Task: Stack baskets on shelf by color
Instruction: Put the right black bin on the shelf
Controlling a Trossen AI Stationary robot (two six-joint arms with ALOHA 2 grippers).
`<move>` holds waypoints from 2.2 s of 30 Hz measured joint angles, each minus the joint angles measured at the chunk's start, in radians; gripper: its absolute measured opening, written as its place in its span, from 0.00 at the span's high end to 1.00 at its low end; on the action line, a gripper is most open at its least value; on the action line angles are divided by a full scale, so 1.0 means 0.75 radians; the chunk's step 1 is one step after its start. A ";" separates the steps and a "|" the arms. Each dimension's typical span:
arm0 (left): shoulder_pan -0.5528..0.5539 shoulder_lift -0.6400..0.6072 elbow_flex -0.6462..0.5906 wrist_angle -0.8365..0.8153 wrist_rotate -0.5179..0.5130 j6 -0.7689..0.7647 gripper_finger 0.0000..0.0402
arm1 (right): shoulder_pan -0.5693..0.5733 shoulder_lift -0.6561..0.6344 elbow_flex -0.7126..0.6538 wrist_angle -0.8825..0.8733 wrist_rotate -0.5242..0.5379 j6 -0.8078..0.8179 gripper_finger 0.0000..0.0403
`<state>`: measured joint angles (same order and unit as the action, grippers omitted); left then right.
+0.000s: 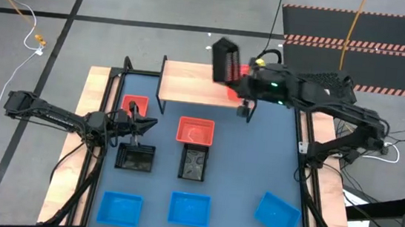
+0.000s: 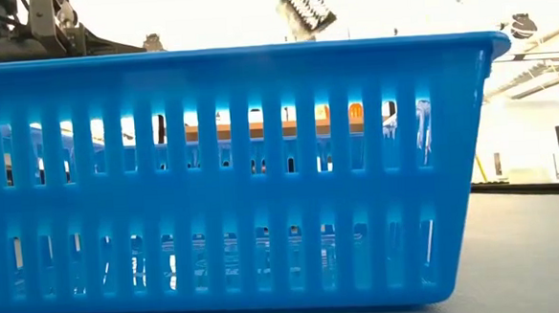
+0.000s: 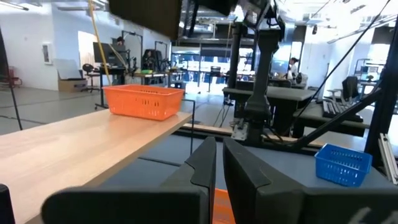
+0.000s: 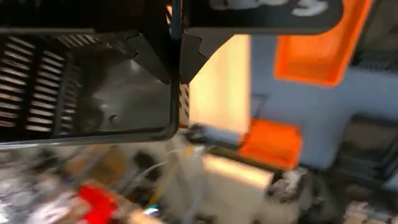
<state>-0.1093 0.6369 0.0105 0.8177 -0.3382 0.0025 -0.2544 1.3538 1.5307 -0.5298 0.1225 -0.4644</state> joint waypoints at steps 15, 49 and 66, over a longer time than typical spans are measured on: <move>0.000 0.000 0.000 -0.021 0.000 0.009 0.92 | -0.065 0.359 -0.002 0.131 -0.005 0.031 0.98; 0.000 0.000 0.000 -0.042 -0.002 -0.007 0.92 | -0.065 0.425 -0.002 0.049 0.115 0.314 0.80; 0.000 0.000 0.000 -0.042 -0.004 0.018 0.92 | -0.133 0.424 -0.002 0.053 -0.077 0.010 0.67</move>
<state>-0.1093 0.6369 0.0105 0.7863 -0.3412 0.0159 -0.3545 1.6718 1.5295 -0.4900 0.0648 -0.4569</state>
